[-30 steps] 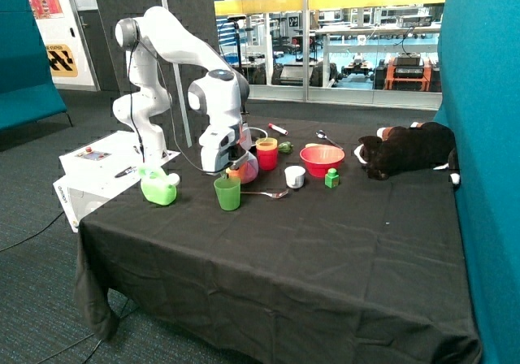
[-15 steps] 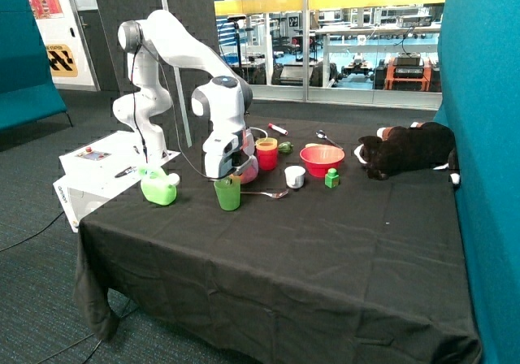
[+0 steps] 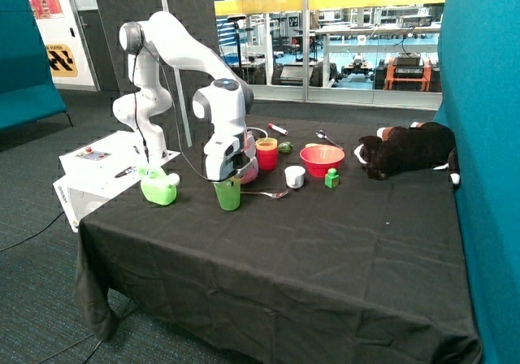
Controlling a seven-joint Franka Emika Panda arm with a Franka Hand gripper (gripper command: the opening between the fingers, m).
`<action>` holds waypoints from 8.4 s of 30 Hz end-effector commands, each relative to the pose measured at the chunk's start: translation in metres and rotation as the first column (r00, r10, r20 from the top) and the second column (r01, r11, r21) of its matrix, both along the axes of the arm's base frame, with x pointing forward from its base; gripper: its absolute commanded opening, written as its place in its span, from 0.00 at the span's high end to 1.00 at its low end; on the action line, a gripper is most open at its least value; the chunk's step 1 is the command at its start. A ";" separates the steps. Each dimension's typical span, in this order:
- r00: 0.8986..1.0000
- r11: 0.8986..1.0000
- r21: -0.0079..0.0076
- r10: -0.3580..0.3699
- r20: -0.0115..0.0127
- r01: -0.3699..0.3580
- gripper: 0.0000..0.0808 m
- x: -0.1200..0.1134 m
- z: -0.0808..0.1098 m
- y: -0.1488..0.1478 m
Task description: Stack the cups
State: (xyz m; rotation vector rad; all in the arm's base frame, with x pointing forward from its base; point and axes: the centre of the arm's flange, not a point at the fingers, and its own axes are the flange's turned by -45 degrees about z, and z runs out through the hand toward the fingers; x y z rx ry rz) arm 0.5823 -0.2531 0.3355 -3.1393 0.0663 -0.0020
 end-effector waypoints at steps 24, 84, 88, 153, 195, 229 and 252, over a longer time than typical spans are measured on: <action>1.000 1.000 -0.002 -0.008 -0.001 0.008 1.00 -0.013 0.003 0.004; 0.956 0.956 -0.002 0.292 -0.001 -0.292 1.00 -0.008 0.095 0.150; 0.951 0.951 -0.002 0.310 -0.001 -0.310 1.00 -0.009 0.094 0.157; 0.862 0.862 -0.002 0.507 -0.001 -0.507 1.00 -0.024 0.115 0.239; 0.848 0.848 -0.002 0.530 -0.001 -0.530 1.00 -0.021 0.098 0.261; 0.841 0.841 -0.002 0.542 -0.001 -0.542 1.00 -0.020 0.080 0.269; 0.851 0.851 -0.002 0.526 -0.001 -0.526 1.00 -0.029 0.065 0.252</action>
